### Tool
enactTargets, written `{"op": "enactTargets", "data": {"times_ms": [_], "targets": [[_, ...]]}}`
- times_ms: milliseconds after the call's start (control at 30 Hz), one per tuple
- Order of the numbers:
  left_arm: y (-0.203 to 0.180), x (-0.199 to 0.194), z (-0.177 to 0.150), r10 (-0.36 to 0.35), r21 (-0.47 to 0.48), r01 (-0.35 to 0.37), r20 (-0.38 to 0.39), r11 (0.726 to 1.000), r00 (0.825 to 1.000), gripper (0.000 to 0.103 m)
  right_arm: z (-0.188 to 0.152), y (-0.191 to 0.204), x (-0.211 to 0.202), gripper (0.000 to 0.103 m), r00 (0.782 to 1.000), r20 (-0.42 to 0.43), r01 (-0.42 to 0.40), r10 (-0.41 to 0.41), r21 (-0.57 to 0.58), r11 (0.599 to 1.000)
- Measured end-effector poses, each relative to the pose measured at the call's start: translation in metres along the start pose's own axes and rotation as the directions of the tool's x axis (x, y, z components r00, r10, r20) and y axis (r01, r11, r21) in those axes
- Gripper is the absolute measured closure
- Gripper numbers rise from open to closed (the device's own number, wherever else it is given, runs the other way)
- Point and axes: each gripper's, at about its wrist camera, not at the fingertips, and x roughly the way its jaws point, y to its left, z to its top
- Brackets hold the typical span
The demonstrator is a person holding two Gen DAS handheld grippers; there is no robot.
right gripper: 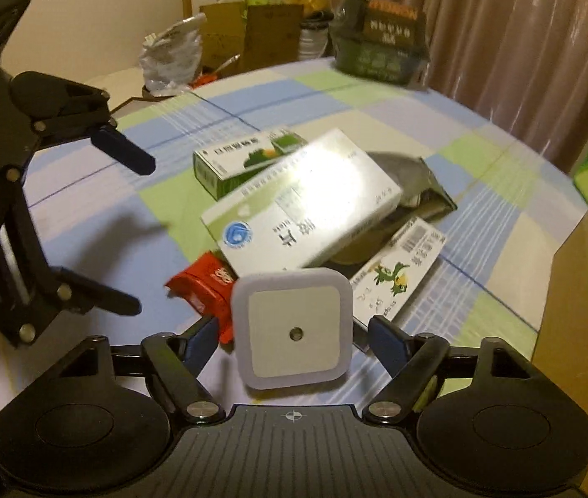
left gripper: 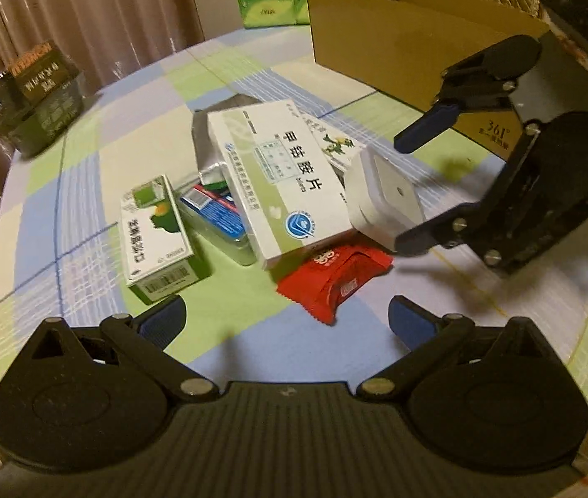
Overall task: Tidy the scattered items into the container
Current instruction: 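Grasp the white night light with the right gripper while the left gripper grasps the red candy packet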
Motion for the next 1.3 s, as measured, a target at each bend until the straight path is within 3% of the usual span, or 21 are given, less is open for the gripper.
{"op": "enactTargets", "data": {"times_ms": [300, 567, 700, 867, 900, 1067, 1133, 1200, 1300], "targets": [[-0.004, 0.021, 0.006, -0.06, -0.038, 0.059, -0.032, 0.998, 0.998, 0.001, 0.006, -0.012, 0.008, 0.041, 0.999, -0.014, -0.039, 0.04, 0.04, 0.998], [-0.003, 0.035, 0.011, -0.046, -0.129, 0.042, -0.024, 0.991, 0.999, 0.004, 0.011, -0.035, -0.015, 0.041, 0.996, -0.027, 0.093, -0.089, 0.173, 0.981], [-0.004, 0.048, 0.009, -0.037, -0.282, 0.023, -0.043, 0.959, 0.998, 0.007, 0.006, -0.047, -0.021, 0.041, 0.991, -0.037, 0.133, -0.128, 0.214, 0.968], [-0.009, 0.05, 0.019, -0.024, -0.344, 0.01, -0.036, 0.939, 0.999, 0.016, 0.001, -0.053, -0.022, 0.041, 0.989, -0.046, 0.147, -0.14, 0.22, 0.964], [-0.011, 0.05, 0.022, -0.01, -0.331, -0.004, -0.04, 0.944, 0.999, 0.026, 0.001, -0.054, -0.022, 0.041, 0.989, -0.047, 0.148, -0.141, 0.221, 0.964], [-0.02, 0.045, 0.017, -0.008, -0.24, -0.005, -0.051, 0.971, 0.999, 0.032, 0.002, -0.056, -0.023, 0.041, 0.99, -0.041, 0.14, -0.134, 0.232, 0.962], [-0.017, 0.039, 0.012, -0.061, -0.241, 0.049, -0.043, 0.969, 0.997, 0.032, 0.003, -0.056, -0.024, 0.041, 0.991, -0.038, 0.13, -0.125, 0.239, 0.962], [-0.02, 0.032, 0.01, -0.16, -0.194, 0.147, -0.058, 0.97, 0.985, 0.034, 0.006, -0.053, -0.025, 0.041, 0.992, -0.035, 0.126, -0.121, 0.233, 0.964], [-0.028, 0.021, 0.002, -0.22, -0.157, 0.205, -0.083, 0.966, 0.972, 0.033, 0.008, -0.047, -0.026, 0.041, 0.993, -0.029, 0.118, -0.114, 0.223, 0.968]]}}
